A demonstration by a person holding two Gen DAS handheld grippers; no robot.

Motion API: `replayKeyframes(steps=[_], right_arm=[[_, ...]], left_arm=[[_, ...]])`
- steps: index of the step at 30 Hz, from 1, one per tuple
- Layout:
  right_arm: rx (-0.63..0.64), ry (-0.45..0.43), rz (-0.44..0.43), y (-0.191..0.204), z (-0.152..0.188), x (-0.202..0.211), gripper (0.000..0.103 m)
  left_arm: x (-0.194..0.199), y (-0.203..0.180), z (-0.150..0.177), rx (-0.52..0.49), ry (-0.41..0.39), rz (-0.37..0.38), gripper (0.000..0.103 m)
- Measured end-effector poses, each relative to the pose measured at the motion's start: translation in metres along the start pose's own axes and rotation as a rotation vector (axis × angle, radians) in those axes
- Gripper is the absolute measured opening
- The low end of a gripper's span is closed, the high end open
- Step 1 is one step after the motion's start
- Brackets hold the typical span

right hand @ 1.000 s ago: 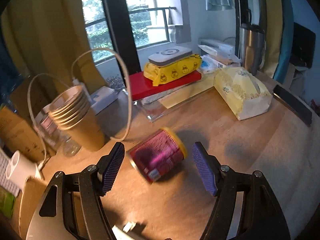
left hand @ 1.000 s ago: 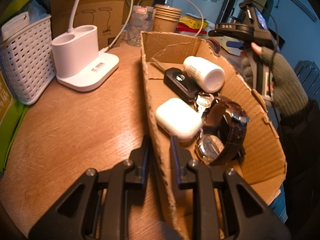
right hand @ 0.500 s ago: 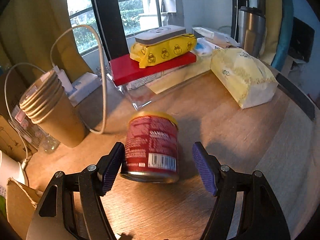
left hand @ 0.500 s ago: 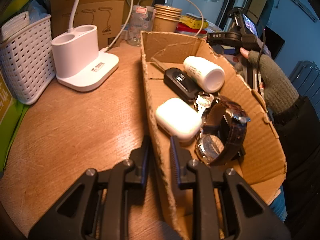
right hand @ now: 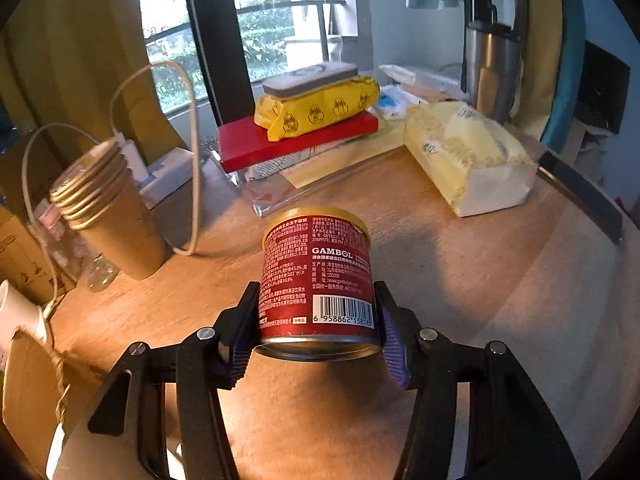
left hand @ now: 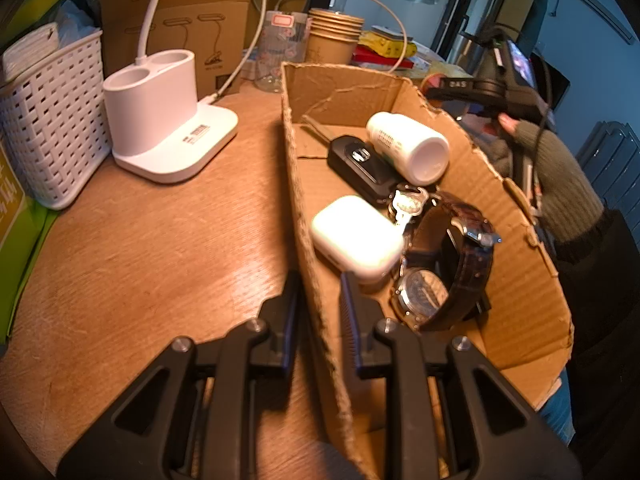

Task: Organize rigid objects
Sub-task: 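Close the right gripper around the red Gambol can, then carry the can into the box beside the pill bottle and release it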

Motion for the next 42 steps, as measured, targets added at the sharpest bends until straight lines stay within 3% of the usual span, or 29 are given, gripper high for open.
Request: replayKeyframes(steps=[25, 42], right_arm=[[0.116, -0.069, -0.111, 0.032, 0.064, 0.107, 0.057], [0.266, -0.120, -0.248, 0.110, 0.079, 0.149, 0.057]], left_arm=[[0.000, 0.000, 0.001, 0.000, 0.000, 0.000, 0.022], [0.000, 0.000, 0.001, 0.000, 0.000, 0.000, 0.022]])
Point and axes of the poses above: each gripper's, at about its wrist camera, not at the fingertips, and x roughly against the way its jaws point, y to its left, z to its underside, the point moved 5 cm from there along -x, roughly the way its jaws point, and after that the axes turned 1 degree about -x, right-handed, at the moved point
